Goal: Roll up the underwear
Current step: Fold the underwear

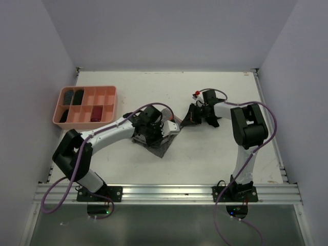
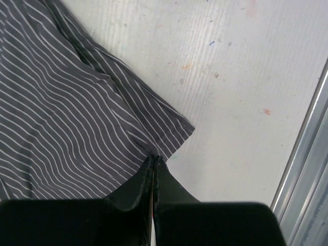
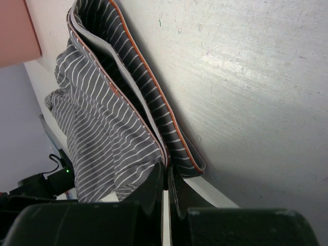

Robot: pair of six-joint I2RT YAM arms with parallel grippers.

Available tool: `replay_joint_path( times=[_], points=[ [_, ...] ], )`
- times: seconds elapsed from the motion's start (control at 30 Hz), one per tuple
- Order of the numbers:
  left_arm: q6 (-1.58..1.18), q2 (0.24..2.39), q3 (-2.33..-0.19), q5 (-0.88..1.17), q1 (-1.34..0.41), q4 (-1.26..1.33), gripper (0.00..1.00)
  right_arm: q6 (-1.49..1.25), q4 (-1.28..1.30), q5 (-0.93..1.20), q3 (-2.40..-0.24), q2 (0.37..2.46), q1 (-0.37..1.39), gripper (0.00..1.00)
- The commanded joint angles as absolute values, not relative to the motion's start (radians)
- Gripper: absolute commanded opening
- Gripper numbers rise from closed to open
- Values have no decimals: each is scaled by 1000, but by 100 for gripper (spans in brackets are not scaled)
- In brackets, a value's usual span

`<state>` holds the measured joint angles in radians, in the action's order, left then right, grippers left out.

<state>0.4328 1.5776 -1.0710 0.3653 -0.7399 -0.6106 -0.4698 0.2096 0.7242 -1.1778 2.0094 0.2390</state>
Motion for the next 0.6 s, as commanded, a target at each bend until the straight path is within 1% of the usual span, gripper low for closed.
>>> replay_joint_path(
  times=[0.0, 0.27, 0.47, 0.57],
  points=[
    [448, 1574, -1098, 449, -756, -640, 0, -459, 207, 729, -1206, 2011, 227, 0],
    [414, 1601, -1040, 531, -779, -539, 0, -456, 209, 732, -1204, 2016, 219, 0],
    [391, 1747, -1006, 494, -801, -480, 0, -446, 222, 739, -1224, 2019, 216, 0],
    [387, 1775, -985, 502, -801, -468, 0, -442, 230, 741, -1250, 2011, 207, 0]
  ],
)
